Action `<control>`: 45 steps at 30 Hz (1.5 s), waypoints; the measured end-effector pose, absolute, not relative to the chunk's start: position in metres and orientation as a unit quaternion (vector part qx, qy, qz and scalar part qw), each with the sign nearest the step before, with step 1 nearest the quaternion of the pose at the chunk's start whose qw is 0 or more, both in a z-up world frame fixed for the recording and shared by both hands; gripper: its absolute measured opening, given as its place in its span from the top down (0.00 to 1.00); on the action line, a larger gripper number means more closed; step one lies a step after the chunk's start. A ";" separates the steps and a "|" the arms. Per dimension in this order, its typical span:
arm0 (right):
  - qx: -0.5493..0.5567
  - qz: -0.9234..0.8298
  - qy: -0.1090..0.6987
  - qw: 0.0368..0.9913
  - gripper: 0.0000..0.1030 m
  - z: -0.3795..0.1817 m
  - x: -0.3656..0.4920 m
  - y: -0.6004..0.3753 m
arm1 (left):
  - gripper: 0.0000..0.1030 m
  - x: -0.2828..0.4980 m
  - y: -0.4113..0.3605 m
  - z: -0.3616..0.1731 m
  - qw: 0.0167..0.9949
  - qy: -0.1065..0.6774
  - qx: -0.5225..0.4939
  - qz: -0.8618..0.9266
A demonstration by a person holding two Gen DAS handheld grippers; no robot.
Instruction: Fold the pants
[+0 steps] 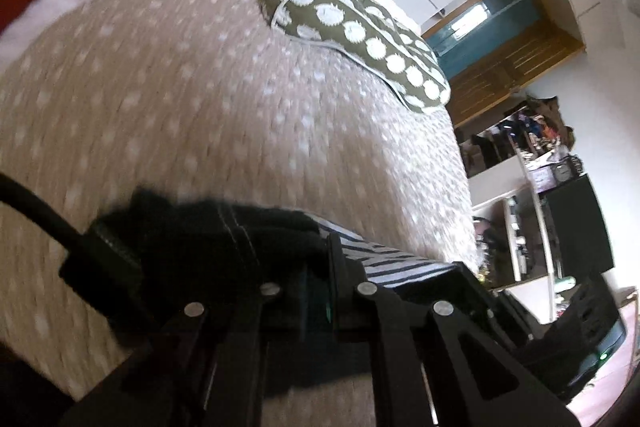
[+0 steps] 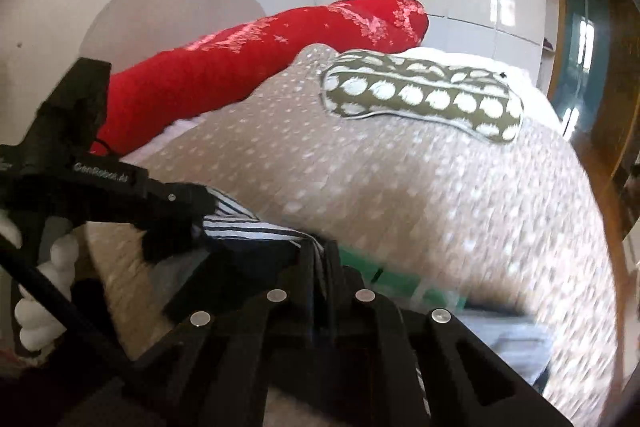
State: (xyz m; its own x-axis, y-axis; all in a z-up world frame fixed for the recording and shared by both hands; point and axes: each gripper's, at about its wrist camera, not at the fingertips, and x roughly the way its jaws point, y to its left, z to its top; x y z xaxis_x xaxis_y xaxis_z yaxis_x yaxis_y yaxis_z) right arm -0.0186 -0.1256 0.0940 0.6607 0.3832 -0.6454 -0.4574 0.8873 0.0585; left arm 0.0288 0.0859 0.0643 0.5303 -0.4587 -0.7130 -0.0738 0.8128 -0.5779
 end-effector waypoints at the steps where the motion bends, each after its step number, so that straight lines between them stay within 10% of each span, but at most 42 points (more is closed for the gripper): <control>1: -0.056 0.228 0.346 0.908 0.96 0.095 -0.005 -0.125 | 0.93 0.043 0.087 0.065 0.828 0.473 -0.279 -0.112; 7: -0.013 0.204 0.418 0.885 0.92 0.070 0.094 -0.128 | 0.91 0.116 0.105 0.044 0.812 0.500 -0.288 -0.087; 15: 0.054 0.117 0.399 0.908 0.46 0.096 0.117 -0.202 | 0.78 0.105 0.136 0.056 0.812 0.473 -0.322 -0.112; 31: -0.167 0.192 0.383 0.888 0.41 0.059 -0.065 -0.187 | 0.56 0.019 0.128 0.080 0.844 0.412 -0.328 -0.100; 33: -0.235 0.164 0.372 0.883 0.48 0.043 -0.069 -0.176 | 0.55 0.010 0.121 0.072 0.842 0.407 -0.338 -0.105; 35: -0.271 0.131 0.373 0.878 0.98 0.034 -0.064 -0.175 | 0.54 0.002 0.114 0.065 0.846 0.399 -0.337 -0.104; 45: -0.142 0.088 0.404 0.899 0.97 0.087 0.042 -0.208 | 0.51 -0.013 0.111 0.046 0.888 0.342 -0.288 -0.104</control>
State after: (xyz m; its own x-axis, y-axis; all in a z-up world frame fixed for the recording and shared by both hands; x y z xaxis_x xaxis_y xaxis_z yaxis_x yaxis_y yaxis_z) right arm 0.0424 -0.2081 0.0866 0.6575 0.0426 -0.7522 -0.2730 0.9440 -0.1851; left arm -0.0126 0.1106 0.0456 0.7446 -0.3815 -0.5478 -0.0132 0.8121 -0.5834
